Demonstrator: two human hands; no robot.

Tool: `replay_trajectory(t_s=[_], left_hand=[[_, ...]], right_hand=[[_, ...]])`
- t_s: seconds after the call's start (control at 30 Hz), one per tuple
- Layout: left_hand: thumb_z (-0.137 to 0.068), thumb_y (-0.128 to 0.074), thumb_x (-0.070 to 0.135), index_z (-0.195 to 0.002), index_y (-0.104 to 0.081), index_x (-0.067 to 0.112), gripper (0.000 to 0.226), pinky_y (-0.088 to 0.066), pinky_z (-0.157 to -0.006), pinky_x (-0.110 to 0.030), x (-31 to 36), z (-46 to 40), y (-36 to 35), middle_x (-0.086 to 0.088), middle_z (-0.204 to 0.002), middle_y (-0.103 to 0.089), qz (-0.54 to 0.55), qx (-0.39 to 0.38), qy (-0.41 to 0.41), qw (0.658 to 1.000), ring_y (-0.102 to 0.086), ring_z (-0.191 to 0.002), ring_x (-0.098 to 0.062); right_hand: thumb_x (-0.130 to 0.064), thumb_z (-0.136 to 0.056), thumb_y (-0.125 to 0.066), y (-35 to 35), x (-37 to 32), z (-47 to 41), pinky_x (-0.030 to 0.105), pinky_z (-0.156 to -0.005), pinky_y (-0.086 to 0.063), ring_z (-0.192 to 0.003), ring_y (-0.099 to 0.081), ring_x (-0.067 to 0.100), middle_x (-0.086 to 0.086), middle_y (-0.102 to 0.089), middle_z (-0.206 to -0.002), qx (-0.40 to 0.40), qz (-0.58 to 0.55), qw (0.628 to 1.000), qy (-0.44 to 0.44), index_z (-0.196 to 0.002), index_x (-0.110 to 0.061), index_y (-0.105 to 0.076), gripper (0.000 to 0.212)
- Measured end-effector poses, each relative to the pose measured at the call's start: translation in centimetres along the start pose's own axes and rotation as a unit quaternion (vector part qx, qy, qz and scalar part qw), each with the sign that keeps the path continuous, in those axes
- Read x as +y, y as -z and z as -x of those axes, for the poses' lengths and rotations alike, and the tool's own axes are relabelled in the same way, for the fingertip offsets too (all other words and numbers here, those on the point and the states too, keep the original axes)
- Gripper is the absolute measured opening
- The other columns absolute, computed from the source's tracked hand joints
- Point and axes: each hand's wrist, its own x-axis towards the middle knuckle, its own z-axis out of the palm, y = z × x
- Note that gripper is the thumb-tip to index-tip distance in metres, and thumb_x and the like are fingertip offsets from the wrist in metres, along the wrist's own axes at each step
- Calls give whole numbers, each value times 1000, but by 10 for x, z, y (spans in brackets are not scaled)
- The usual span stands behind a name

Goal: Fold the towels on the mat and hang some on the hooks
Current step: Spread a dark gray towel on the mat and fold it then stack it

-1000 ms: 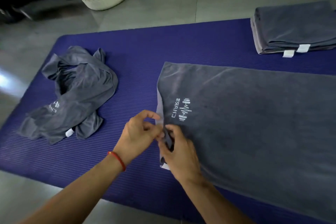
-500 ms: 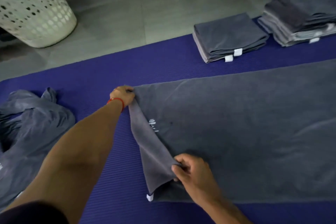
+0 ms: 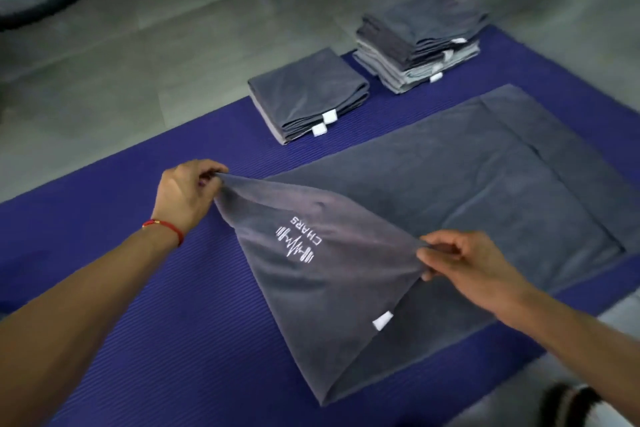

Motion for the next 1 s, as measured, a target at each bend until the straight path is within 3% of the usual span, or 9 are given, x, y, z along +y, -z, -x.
replay_trajectory(t_s=[0.1,0.17,0.27,0.33,0.4,0.53,0.73,0.87,1.0], left_hand=[[-90,-68,10,-102,-74,13,14,-51,-86,-34,61,-38,-22,-8,-99,-65,0,23,-74,997,-63,-87,-26],[-89,-69,12,-99,-73,10,11,-46,-89,-26,109,-66,-47,-12,-107,-58,28,23,-85,996,-59,-92,-23],[-91,-65,12,-93,-71,14,6,-52,-86,-29,193,-96,-92,-5,-97,-65,95,-33,-101,990,-66,-81,-20],[-92,-61,10,-91,-71,19,14,-57,-74,-27,246,-116,-125,-1,-76,-67,128,-61,-96,985,-70,-65,-12],[-92,-59,8,-87,-71,22,20,-59,-64,-23,295,-139,-156,-5,-79,-73,206,-71,-69,974,-68,-54,-3],[-87,-60,14,-88,-74,24,17,-63,-76,-34,371,-184,-214,-2,-85,-76,229,-59,-75,969,-73,-67,-15],[-89,-54,18,-103,-77,18,26,-54,-97,-34,454,-231,-286,-9,-102,-76,136,-34,-108,984,-71,-99,-26],[-94,-57,14,-111,-75,11,26,-46,-100,-32,472,-253,-337,-13,-116,-73,49,-58,-117,990,-65,-113,-31],[-90,-64,18,-99,-75,14,14,-51,-98,-35,472,-248,-377,-12,-108,-74,44,-120,-110,986,-68,-105,-30]], right_hand=[[-3,-94,-68,64,38,-14,38,-75,-60,-66,-71,28,19,-74,-79,138,-16,990,-29,-92,-16,-73,14],[-5,-95,-68,100,67,-16,47,-80,-61,-66,-71,25,13,-73,-79,227,-23,972,-62,-89,-18,-74,15],[-10,-95,-68,142,103,-5,25,-80,-56,-72,-70,7,8,-73,-86,338,-16,932,-129,-94,-13,-74,7],[-16,-96,-67,161,127,5,27,-84,-49,-89,-72,19,6,-75,-91,392,22,905,-163,-99,-14,-77,11],[-19,-96,-65,178,149,8,33,-91,-50,-96,-70,27,7,-77,-97,439,41,880,-175,-103,-14,-77,15],[-22,-95,-62,203,190,-13,33,-91,-50,-94,-69,26,7,-76,-98,506,7,840,-198,-101,-14,-78,18],[-22,-98,-59,184,219,-45,50,-102,-41,-113,-48,27,2,-57,-111,611,13,769,-188,-100,-20,-70,12],[-20,-99,-59,183,225,-46,44,-99,-41,-106,-48,25,1,-59,-106,621,37,762,-183,-101,-21,-64,6],[-17,-98,-62,182,221,-48,46,-97,-40,-107,-45,24,7,-57,-108,626,48,751,-203,-109,-14,-63,12]])
